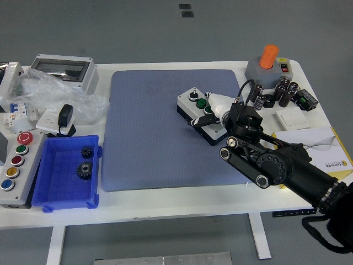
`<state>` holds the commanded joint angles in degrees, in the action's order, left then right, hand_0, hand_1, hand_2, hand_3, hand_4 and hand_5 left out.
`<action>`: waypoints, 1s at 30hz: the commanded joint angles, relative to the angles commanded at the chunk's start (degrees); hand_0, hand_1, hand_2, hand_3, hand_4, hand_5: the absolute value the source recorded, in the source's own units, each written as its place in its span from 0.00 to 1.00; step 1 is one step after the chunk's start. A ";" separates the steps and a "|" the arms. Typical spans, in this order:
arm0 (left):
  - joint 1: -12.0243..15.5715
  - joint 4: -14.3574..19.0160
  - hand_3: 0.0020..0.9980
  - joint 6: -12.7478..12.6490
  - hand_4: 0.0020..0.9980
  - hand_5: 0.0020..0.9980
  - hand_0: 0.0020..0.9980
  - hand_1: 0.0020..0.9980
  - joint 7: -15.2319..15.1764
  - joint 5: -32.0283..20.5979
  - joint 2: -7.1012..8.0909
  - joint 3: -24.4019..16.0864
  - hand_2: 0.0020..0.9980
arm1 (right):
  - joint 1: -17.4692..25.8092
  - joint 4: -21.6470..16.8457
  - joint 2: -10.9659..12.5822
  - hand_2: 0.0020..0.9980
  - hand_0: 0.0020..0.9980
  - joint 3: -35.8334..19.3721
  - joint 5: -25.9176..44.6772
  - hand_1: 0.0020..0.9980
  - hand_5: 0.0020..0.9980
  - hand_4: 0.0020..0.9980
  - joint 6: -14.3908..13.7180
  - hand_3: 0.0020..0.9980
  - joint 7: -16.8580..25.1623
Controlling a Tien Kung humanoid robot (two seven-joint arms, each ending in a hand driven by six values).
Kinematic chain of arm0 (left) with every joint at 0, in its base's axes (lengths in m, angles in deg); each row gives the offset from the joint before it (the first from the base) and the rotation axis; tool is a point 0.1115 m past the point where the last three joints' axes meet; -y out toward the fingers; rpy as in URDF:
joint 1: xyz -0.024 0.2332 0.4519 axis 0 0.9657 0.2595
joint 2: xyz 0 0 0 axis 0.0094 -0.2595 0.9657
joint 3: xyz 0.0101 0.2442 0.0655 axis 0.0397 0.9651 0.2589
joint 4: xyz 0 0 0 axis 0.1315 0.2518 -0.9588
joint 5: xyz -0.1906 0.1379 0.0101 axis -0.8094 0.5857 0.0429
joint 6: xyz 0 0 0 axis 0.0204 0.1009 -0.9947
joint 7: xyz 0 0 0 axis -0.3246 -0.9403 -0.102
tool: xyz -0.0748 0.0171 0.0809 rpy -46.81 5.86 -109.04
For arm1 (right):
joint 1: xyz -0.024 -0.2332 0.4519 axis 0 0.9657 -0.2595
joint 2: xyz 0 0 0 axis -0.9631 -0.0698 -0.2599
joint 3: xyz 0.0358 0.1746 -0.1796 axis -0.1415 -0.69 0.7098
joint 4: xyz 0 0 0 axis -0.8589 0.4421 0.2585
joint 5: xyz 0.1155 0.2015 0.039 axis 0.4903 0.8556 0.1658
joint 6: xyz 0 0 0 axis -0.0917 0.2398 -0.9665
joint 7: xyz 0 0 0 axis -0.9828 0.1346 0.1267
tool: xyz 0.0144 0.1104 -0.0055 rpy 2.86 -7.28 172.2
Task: Pick up the button,place it on the desk,press the button,press the button
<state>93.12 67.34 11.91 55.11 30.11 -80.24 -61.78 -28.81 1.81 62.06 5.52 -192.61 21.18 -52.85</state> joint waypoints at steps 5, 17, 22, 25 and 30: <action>-0.02 0.00 0.60 -0.02 0.62 0.28 0.64 0.61 0.01 0.07 0.01 -0.04 0.56 | -0.09 0.17 0.04 0.79 0.44 0.58 -0.64 0.73 0.32 0.85 -1.29 1.00 0.00; -0.10 0.00 0.60 0.06 0.62 0.28 0.64 0.61 -0.19 -0.05 0.01 0.19 0.56 | -0.26 1.32 -0.11 0.56 0.34 2.47 -1.43 0.61 0.22 0.73 -3.70 0.78 0.00; -0.05 0.00 0.60 0.09 0.62 0.28 0.64 0.61 -0.26 -0.09 -0.04 0.23 0.56 | -0.22 1.75 -0.16 0.47 0.31 3.16 -1.50 0.55 0.21 0.67 -4.52 0.62 0.00; -0.03 0.00 0.60 0.08 0.62 0.28 0.64 0.61 -0.29 -0.10 -0.03 0.23 0.56 | -0.19 1.75 -0.12 0.47 0.31 3.48 -1.56 0.55 0.21 0.67 -4.93 0.62 0.00; -0.05 0.00 0.60 0.06 0.62 0.28 0.64 0.61 -0.38 -0.04 -0.01 0.15 0.56 | -0.17 1.53 0.03 0.43 0.29 4.03 -1.57 0.51 0.20 0.65 -5.50 0.52 0.00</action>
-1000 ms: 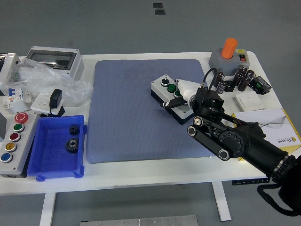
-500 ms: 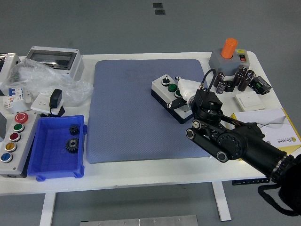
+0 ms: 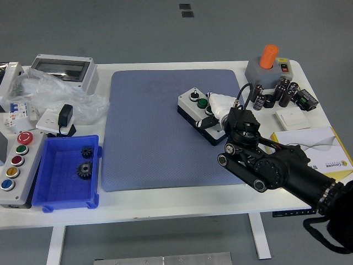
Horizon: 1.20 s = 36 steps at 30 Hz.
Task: Pick up the button,place it on the desk,press the button,press the button
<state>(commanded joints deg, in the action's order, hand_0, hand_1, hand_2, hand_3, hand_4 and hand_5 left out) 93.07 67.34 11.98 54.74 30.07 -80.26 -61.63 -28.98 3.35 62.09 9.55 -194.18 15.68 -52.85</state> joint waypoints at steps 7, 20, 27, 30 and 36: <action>0.01 0.00 0.60 -0.05 0.62 0.28 0.64 0.61 -0.22 0.01 -0.02 -0.10 0.56 | 0.07 -0.47 0.28 0.35 0.27 0.85 0.59 0.46 0.08 0.68 -1.20 0.40 0.00; 0.14 0.00 0.61 -0.24 0.62 0.28 0.63 0.61 -0.43 -0.19 -0.07 -0.15 0.56 | -0.40 -3.79 3.34 0.31 0.23 3.67 3.69 0.40 0.17 0.39 -6.21 0.30 0.01; 0.19 0.00 0.61 -0.33 0.62 0.28 0.64 0.61 -0.47 -0.28 -0.09 -0.25 0.56 | -2.57 -8.11 7.24 0.30 0.21 8.21 2.36 0.39 0.15 0.34 -7.01 0.30 6.57; 0.16 0.00 0.61 -0.35 0.63 0.30 0.63 0.61 -0.49 -0.27 -0.08 -0.30 0.56 | -3.80 -9.69 8.81 0.31 0.20 10.92 0.39 0.39 0.13 0.34 -8.80 0.30 10.14; 0.13 0.00 0.61 -0.42 0.63 0.31 0.63 0.61 -0.56 -0.37 -0.09 -0.27 0.57 | -5.46 -10.98 11.32 0.31 0.23 16.37 -2.82 0.39 0.11 0.35 -12.33 0.30 17.05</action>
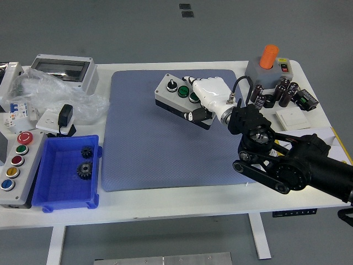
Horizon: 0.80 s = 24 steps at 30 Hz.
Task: Pick up the button,place it on the desk,press the button,press the button
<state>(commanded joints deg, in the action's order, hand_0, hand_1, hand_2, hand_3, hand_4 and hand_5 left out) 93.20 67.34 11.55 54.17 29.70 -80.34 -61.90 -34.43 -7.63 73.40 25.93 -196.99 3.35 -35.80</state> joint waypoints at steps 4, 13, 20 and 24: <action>0.18 0.00 0.61 -0.03 0.63 0.31 0.63 0.61 0.03 -0.28 -0.06 0.16 0.57 | 0.05 -1.92 1.47 0.31 0.23 1.76 0.45 0.39 0.11 0.35 0.64 0.30 1.90; 0.15 0.00 0.61 -0.04 0.64 0.32 0.63 0.62 0.07 -0.36 -0.13 0.23 0.57 | 0.25 -6.88 2.93 0.31 0.24 2.11 4.07 0.40 0.09 0.36 3.09 0.31 2.96; 0.01 0.00 0.61 -0.03 0.64 0.33 0.63 0.62 0.13 -0.26 -0.19 0.31 0.57 | 0.35 -5.97 3.27 0.34 0.27 2.56 6.01 0.43 0.03 0.40 2.28 0.35 6.38; -0.05 0.00 0.61 -0.04 0.64 0.33 0.63 0.62 0.17 -0.25 -0.18 0.39 0.57 | 0.10 -5.62 3.48 0.35 0.29 3.27 4.86 0.45 0.00 0.42 0.80 0.37 7.95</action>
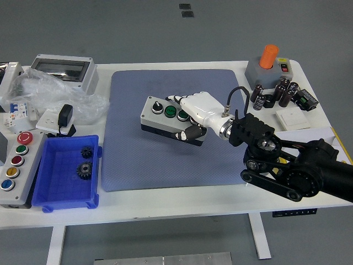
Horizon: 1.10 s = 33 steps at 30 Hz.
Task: Pick up the button,place it on the desk,press the button,press the button
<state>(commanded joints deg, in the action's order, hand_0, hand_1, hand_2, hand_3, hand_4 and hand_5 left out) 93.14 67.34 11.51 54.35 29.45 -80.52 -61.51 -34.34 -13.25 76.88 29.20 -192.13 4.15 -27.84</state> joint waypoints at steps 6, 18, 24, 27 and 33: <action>-0.20 0.00 0.62 -0.01 0.64 0.33 0.63 0.62 0.01 0.24 -0.01 -0.02 0.57 | -1.18 1.74 -0.13 0.39 0.33 2.75 -4.80 0.49 0.00 0.40 -2.42 0.43 1.20; -0.45 0.00 0.61 -0.08 0.65 0.33 0.63 0.62 0.08 0.33 0.06 0.12 0.57 | -1.43 5.91 -1.47 0.43 0.36 5.25 -6.91 0.52 0.00 0.25 -3.88 0.50 1.73; -0.62 0.00 0.62 -0.13 0.65 0.33 0.63 0.62 0.05 0.45 0.14 0.11 0.57 | -1.88 7.94 -2.09 0.43 0.36 6.90 -9.66 0.53 0.00 0.25 -4.84 0.50 2.05; -0.64 0.00 0.62 -0.14 0.65 0.33 0.63 0.62 0.07 0.51 0.15 0.08 0.57 | -1.99 9.21 -2.61 0.43 0.36 7.65 -10.88 0.53 0.00 0.25 -5.89 0.50 2.23; -0.61 0.00 0.62 -0.15 0.65 0.33 0.63 0.62 0.09 0.55 0.13 0.10 0.57 | -1.93 10.94 -3.43 0.46 0.38 8.41 -11.14 0.54 0.00 0.24 -7.11 0.51 2.39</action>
<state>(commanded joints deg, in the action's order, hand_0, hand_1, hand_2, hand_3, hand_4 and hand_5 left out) 92.53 67.34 11.37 54.44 30.00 -80.40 -61.41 -36.26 -2.31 73.45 37.61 -203.28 -2.96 -25.46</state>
